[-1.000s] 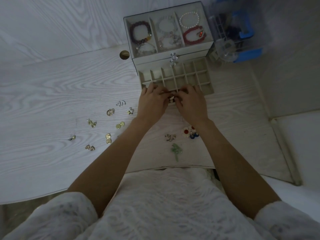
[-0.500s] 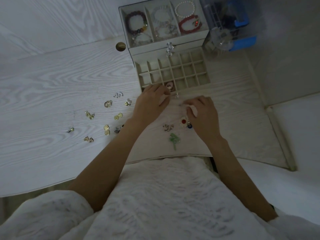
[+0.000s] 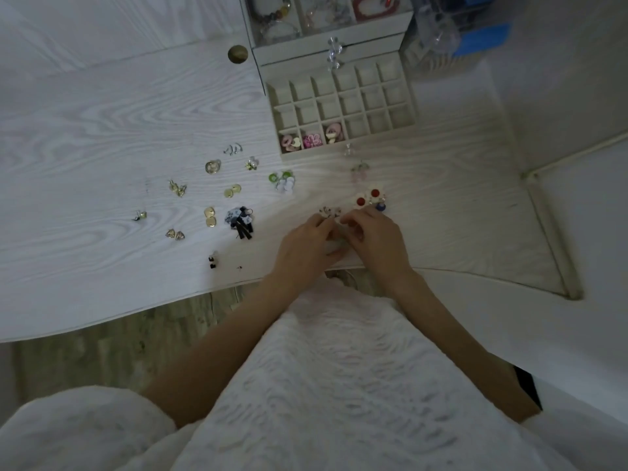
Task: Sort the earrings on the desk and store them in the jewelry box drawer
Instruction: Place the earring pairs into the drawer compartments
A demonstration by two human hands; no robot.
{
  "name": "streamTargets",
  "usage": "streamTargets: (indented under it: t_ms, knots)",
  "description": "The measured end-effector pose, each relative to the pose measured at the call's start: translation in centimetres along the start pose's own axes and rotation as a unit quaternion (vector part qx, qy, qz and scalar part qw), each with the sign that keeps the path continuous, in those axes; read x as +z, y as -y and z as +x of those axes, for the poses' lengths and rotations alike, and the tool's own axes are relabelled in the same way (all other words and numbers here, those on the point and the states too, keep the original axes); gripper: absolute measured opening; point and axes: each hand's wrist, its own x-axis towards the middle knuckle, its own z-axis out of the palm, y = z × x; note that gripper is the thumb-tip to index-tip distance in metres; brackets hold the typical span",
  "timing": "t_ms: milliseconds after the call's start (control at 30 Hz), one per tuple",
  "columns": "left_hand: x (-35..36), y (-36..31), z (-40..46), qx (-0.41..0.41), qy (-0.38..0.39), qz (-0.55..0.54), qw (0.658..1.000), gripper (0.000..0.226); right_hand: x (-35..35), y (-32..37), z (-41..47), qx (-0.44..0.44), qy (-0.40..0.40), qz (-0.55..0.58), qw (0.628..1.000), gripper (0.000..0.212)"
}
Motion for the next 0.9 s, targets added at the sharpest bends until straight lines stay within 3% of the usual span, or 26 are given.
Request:
streamTargets:
  t_ms: [300,433,567,667,767,900]
  knots:
    - [-0.3,0.0,-0.1,-0.076,0.001,-0.027,0.997,0.016,0.2,-0.8,-0.2,0.041,0.006,-0.096,0.995,0.016]
    - [-0.9,1.2,-0.4,-0.057,0.016,-0.030,0.998,0.020,-1.7,-0.6,0.0,0.035,-0.022,0.025,0.999,0.015]
    - [-1.6,2.0,-0.4,-0.047,0.000,-0.004,0.999,0.023,-5.1,1.2,3.2,0.051,-0.100,0.171,0.979,0.009]
    - [-2.0,2.6,-0.2,-0.031,-0.030,0.009,0.999,0.019,-6.3,1.7,7.5,0.044,-0.150,0.215,0.964,0.010]
    - [-2.3,3.1,0.0,-0.030,-0.064,-0.006,0.997,0.015,-6.2,1.4,11.8,0.016,-0.177,0.170,0.969,0.011]
    - [-3.3,3.3,0.5,-0.036,-0.096,-0.066,0.993,0.015,-5.1,0.5,14.6,-0.004,-0.147,0.060,0.987,0.011]
